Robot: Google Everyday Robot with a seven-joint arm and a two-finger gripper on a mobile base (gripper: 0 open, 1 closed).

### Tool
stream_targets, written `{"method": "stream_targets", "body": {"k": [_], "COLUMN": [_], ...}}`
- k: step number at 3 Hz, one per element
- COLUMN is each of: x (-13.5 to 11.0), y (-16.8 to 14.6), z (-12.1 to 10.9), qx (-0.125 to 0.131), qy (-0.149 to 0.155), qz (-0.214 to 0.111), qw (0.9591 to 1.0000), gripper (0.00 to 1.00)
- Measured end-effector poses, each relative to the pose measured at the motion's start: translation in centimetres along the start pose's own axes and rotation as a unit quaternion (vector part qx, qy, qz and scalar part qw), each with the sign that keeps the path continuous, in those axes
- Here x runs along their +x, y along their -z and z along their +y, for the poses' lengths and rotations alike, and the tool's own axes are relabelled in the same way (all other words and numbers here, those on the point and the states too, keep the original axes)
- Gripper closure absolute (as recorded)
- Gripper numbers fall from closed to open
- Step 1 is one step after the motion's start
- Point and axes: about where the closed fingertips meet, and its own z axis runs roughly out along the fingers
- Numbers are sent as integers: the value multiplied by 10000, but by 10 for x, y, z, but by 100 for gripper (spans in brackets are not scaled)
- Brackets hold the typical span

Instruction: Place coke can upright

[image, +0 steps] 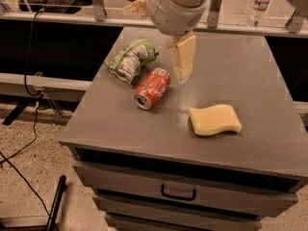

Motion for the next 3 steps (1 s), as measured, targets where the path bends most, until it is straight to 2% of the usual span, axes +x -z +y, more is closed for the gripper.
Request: {"method": "stream_targets", "body": {"k": [1, 2, 3], "x": [0, 6, 6], "y": [-19, -59, -83], "z": [5, 34, 53], "qx": [-384, -1073, -1356], "qy": [592, 1144, 1418], "qz": [-329, -756, -841], "qw": [9970, 9847, 9769], "gripper": [0, 0, 0]}}
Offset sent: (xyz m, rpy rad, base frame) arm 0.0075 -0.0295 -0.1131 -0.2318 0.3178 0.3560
